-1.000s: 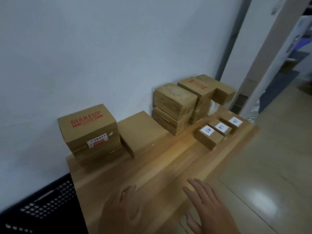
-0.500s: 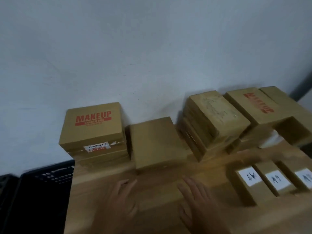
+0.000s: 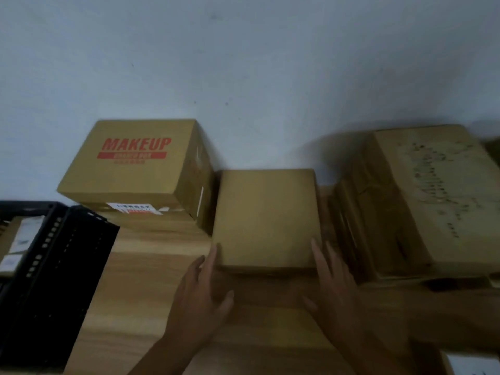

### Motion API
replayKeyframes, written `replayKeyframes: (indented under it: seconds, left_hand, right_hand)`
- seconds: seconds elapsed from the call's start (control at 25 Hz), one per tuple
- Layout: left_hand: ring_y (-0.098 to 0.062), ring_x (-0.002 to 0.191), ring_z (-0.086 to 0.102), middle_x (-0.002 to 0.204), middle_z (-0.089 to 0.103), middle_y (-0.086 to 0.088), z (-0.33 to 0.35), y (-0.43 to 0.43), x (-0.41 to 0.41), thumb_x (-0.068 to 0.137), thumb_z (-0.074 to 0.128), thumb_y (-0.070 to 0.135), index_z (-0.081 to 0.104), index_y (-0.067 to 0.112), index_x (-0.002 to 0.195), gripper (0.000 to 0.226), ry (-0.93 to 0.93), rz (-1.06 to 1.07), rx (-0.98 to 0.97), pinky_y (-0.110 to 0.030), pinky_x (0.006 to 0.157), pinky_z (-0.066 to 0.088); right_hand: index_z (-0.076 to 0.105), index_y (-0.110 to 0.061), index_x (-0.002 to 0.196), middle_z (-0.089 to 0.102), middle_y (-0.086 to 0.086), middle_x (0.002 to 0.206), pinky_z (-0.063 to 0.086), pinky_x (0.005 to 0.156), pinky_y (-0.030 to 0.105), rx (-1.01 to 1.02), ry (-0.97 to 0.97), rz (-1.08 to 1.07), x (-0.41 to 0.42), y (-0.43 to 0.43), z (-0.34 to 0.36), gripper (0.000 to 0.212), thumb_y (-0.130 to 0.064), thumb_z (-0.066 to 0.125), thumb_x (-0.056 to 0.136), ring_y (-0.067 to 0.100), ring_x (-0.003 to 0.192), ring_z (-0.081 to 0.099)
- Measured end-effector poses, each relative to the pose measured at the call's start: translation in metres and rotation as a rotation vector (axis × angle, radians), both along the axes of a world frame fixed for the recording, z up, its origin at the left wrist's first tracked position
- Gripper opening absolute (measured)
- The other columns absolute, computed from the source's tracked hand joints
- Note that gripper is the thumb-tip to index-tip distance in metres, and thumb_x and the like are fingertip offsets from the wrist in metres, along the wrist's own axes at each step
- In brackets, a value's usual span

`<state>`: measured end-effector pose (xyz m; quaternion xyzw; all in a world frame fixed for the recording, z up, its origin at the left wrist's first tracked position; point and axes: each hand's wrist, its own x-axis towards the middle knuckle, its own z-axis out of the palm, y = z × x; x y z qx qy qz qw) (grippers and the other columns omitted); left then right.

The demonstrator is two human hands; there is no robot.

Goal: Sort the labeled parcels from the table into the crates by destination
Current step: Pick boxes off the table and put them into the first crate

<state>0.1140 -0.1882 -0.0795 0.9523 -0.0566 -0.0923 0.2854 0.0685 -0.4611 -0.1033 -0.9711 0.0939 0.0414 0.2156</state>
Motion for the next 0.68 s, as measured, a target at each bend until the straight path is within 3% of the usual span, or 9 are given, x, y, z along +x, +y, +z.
replayKeyframes:
  seconds: [0.12,0.24,0.4,0.48,0.6,0.68]
  left_hand:
    - [-0.007,0.143,0.03,0.157,0.031,0.008,-0.016,-0.011,0.005,0.077,0.078,0.039,0.006,0.043,0.156,0.107,0.012,0.046,-0.123,-0.026,0.114,0.029]
    - [-0.003,0.141,0.031,0.153,0.032,0.017,-0.006,-0.024,0.0,0.074,0.082,0.037,0.013,0.048,0.153,0.106,0.015,0.092,-0.218,-0.025,0.114,0.03]
    - [0.0,0.118,0.041,0.126,0.035,0.025,0.033,-0.018,-0.013,0.069,0.082,0.042,0.01,0.056,0.151,0.11,-0.048,0.001,-0.191,-0.02,0.099,0.038]
    - [-0.004,0.101,0.044,0.113,0.033,0.02,0.054,-0.008,-0.018,0.062,0.085,0.042,0.004,0.053,0.153,0.122,-0.08,-0.101,-0.059,-0.019,0.088,0.042]
    - [-0.011,0.094,0.047,0.113,0.038,0.007,0.081,0.001,-0.029,0.053,0.091,0.033,0.009,0.031,0.159,0.134,-0.18,-0.226,0.202,-0.022,0.08,0.046]
    - [-0.013,0.091,0.051,0.112,0.046,0.002,0.093,0.006,-0.038,0.051,0.094,0.03,0.02,0.025,0.157,0.129,-0.231,-0.234,0.24,-0.023,0.075,0.048]
  right_hand:
    - [-0.009,-0.048,0.156,0.022,-0.006,0.165,0.038,0.114,0.034,0.236,-0.028,-0.043,0.007,0.0,-0.023,0.13,-0.039,0.088,0.07,0.02,0.145,0.037]
    - [0.006,-0.048,0.157,0.029,-0.007,0.163,0.029,0.115,0.025,0.388,-0.119,-0.123,0.007,0.001,-0.018,0.127,-0.032,0.094,0.065,0.016,0.149,0.032]
    - [0.024,-0.038,0.157,0.041,0.0,0.155,0.039,0.111,0.041,0.288,-0.238,-0.175,-0.007,-0.002,0.021,0.135,-0.028,0.101,0.046,0.026,0.138,0.042]
    - [0.021,-0.037,0.157,0.04,-0.002,0.15,0.042,0.106,0.041,0.248,-0.252,-0.158,-0.016,-0.004,0.05,0.142,-0.023,0.102,0.041,0.022,0.134,0.043]
    - [0.019,-0.04,0.155,0.039,-0.005,0.141,0.056,0.081,0.039,0.074,-0.243,-0.106,-0.035,-0.002,0.091,0.136,-0.016,0.098,0.047,0.025,0.119,0.056]
    - [0.026,-0.039,0.15,0.044,-0.004,0.133,0.055,0.065,0.033,-0.034,-0.245,-0.065,-0.047,-0.002,0.116,0.126,-0.019,0.095,0.046,0.027,0.103,0.064]
